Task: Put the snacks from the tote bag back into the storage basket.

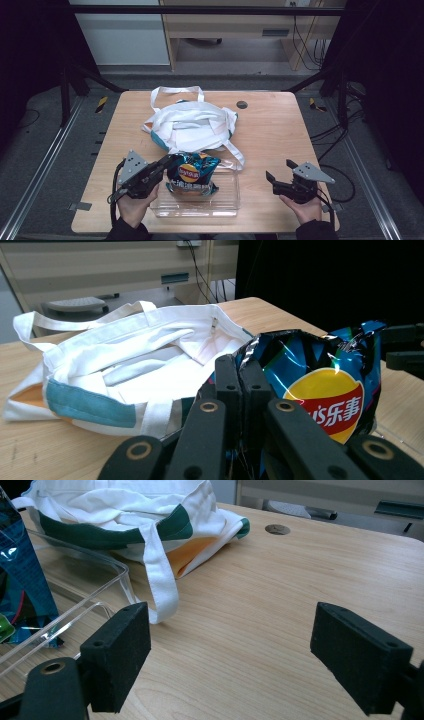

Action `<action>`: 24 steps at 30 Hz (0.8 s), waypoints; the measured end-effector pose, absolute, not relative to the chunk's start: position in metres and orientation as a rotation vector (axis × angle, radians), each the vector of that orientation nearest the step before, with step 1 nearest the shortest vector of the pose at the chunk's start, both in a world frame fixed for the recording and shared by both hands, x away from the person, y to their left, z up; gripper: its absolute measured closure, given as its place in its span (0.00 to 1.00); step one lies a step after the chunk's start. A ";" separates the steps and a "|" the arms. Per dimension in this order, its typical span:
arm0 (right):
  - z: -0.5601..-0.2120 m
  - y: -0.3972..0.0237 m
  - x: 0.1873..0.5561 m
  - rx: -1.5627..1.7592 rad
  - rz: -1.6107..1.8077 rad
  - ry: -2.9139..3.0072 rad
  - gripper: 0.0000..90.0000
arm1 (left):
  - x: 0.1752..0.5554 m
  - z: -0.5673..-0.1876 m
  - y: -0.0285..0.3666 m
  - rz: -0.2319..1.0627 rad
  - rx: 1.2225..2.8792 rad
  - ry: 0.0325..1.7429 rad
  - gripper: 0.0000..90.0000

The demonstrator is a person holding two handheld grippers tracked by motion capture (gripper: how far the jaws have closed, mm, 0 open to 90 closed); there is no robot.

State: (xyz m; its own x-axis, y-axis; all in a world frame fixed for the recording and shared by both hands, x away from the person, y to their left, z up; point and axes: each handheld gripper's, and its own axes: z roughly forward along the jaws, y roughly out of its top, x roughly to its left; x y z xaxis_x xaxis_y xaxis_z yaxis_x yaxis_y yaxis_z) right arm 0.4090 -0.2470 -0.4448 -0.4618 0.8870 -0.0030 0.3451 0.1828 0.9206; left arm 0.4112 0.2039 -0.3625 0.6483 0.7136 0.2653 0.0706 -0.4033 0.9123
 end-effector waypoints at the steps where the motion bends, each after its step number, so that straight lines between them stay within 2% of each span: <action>1: -0.445 -0.247 0.409 1.154 1.259 1.905 0.18 | 0.413 -0.362 0.204 0.808 1.871 0.624 0.99; 24: -0.446 -0.247 0.409 1.155 1.250 1.907 0.18 | 0.442 -0.361 0.200 0.845 1.875 0.665 0.99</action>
State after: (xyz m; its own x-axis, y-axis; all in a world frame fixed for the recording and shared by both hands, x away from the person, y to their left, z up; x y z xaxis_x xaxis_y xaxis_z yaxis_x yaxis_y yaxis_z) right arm 0.4092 -0.2468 -0.4457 -0.4592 0.8883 -0.0067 0.3482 0.1869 0.9186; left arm 0.4424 0.1997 -0.3609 0.6147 0.7404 0.2721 0.0911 -0.4093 0.9079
